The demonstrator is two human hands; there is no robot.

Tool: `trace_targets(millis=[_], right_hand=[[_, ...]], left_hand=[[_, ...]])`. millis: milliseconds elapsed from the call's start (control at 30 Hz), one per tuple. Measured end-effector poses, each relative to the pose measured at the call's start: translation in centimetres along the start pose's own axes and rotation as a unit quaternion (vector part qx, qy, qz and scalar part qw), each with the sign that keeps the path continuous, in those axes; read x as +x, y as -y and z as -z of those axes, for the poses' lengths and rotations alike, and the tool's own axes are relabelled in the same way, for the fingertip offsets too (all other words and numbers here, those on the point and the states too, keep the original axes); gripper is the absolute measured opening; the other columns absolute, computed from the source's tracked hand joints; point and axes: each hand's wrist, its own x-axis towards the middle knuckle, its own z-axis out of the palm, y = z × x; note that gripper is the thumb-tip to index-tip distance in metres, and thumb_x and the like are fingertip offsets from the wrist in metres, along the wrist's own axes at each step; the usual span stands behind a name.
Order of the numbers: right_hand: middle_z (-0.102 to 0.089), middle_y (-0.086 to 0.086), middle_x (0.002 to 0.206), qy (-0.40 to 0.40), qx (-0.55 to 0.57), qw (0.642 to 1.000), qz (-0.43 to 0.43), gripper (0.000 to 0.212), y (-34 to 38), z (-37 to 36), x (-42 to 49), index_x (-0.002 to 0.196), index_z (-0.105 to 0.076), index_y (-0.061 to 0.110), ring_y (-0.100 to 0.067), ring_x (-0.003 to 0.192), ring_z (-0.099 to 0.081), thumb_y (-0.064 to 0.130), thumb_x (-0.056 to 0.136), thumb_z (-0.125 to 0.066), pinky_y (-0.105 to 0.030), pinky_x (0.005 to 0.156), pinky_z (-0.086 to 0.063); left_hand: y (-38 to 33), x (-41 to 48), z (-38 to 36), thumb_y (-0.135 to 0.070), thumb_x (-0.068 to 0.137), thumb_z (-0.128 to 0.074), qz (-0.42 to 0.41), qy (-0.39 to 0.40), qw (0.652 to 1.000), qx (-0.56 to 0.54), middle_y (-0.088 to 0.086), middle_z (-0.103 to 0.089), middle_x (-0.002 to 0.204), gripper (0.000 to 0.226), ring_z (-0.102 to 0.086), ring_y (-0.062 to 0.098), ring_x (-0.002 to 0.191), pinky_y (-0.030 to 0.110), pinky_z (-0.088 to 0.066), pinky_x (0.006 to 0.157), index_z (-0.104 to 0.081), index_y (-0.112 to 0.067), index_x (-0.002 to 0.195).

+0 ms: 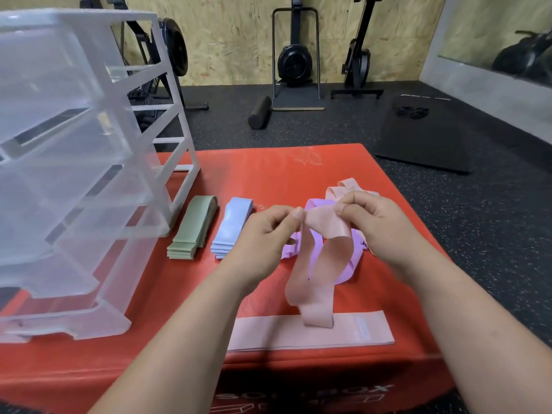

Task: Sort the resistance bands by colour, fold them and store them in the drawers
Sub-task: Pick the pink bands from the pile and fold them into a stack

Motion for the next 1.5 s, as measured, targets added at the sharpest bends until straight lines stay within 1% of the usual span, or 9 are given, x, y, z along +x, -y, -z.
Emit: trace_targets(millis=[133,267,400,533,700,833,1000,1233,1500], right_hand=[[-0.051,0.003,0.074,-0.010,0.040,0.999,-0.018,0.025,0.6,-0.6,0.3,0.083,-0.061,0.000,0.001,0.066,-0.052,0.013,0.103,-0.054,-0.023,0.067,-0.036],[-0.053,0.006,0.073,-0.020,0.074,0.996,-0.036,0.023,1.0,-1.0,0.4,0.076,-0.062,0.017,-0.010,0.066,-0.045,0.030,0.095,-0.059,-0.031,0.062,-0.036],[-0.070,-0.005,0.106,-0.054,0.059,0.996,-0.028,0.018,0.5,-0.9,0.9,0.095,-0.072,0.015,-0.008,0.099,-0.060,0.031,0.098,-0.065,-0.031,0.088,-0.047],[-0.073,0.017,0.112,-0.098,-0.019,0.995,0.011,0.009,-0.5,-1.3,1.0,0.107,-0.075,0.031,-0.004,0.110,-0.067,0.031,0.099,-0.070,-0.029,0.098,-0.051],[-0.078,0.016,0.095,-0.033,-0.041,0.998,0.023,0.011,-0.2,-2.2,0.5,0.100,-0.080,0.027,0.002,0.093,-0.070,0.034,0.097,-0.072,-0.013,0.082,-0.050],[-0.077,0.011,0.088,-0.061,-0.072,0.995,0.034,0.004,-0.6,-2.5,0.7,0.095,-0.080,0.024,-0.006,0.085,-0.072,0.023,0.093,-0.078,-0.025,0.079,-0.055],[-0.078,0.010,0.092,-0.104,-0.029,0.990,0.095,0.009,1.4,-2.3,0.8,0.101,-0.079,0.022,-0.005,0.084,-0.070,0.016,0.095,-0.075,-0.018,0.077,-0.052],[-0.079,0.008,0.100,-0.098,0.012,0.986,0.134,0.021,3.2,-3.0,0.6,0.108,-0.078,0.021,-0.011,0.097,-0.074,0.006,0.096,-0.072,-0.025,0.083,-0.058],[-0.079,0.000,0.087,-0.112,0.040,0.988,0.099,0.005,2.9,-2.8,0.7,0.096,-0.079,0.015,-0.021,0.082,-0.074,0.018,0.092,-0.080,-0.042,0.079,-0.061]], left_hand=[[-0.7,-0.3,-0.2,-0.044,0.113,-0.047,0.007,0.025,0.999,-0.042,0.017,-0.075,0.106,0.047,-0.070,0.020,0.097,0.047,-0.057,0.096,-0.074,-0.007,0.104],[-0.9,-0.3,-0.2,-0.024,0.106,-0.066,-0.034,0.022,0.998,-0.048,0.011,-0.080,0.098,0.017,-0.072,0.015,0.091,0.036,-0.056,0.086,-0.076,-0.010,0.103],[-0.8,0.1,0.0,-0.020,0.107,-0.064,-0.036,-0.002,0.996,-0.078,0.008,-0.079,0.101,0.017,-0.071,0.017,0.093,0.038,-0.057,0.090,-0.077,-0.010,0.110],[-0.7,0.3,-0.1,-0.021,0.108,-0.061,-0.015,-0.021,0.995,-0.092,0.007,-0.080,0.107,0.020,-0.072,0.017,0.099,0.043,-0.059,0.096,-0.077,-0.012,0.116],[0.1,0.7,0.2,-0.020,0.108,-0.062,-0.014,-0.042,0.998,-0.052,0.008,-0.079,0.110,0.018,-0.073,0.026,0.104,0.057,-0.055,0.105,-0.078,-0.017,0.114],[0.4,0.6,0.3,-0.017,0.105,-0.066,-0.032,-0.048,0.998,-0.034,0.011,-0.079,0.109,0.016,-0.070,0.040,0.112,0.060,-0.055,0.103,-0.079,-0.019,0.112],[-0.1,0.8,0.4,-0.020,0.099,-0.077,-0.084,-0.108,0.990,-0.040,-0.001,-0.077,0.115,0.021,-0.072,0.015,0.108,0.044,-0.059,0.098,-0.073,-0.020,0.119],[-0.8,0.3,-0.2,-0.016,0.100,-0.075,-0.107,-0.085,0.989,-0.060,0.011,-0.080,0.099,0.011,-0.077,0.033,0.098,0.050,-0.061,0.088,-0.075,-0.005,0.104],[-0.2,0.4,-0.2,-0.018,0.094,-0.082,-0.061,-0.027,0.996,-0.054,0.004,-0.081,0.101,0.017,-0.077,0.021,0.095,0.045,-0.063,0.085,-0.074,-0.016,0.110]])
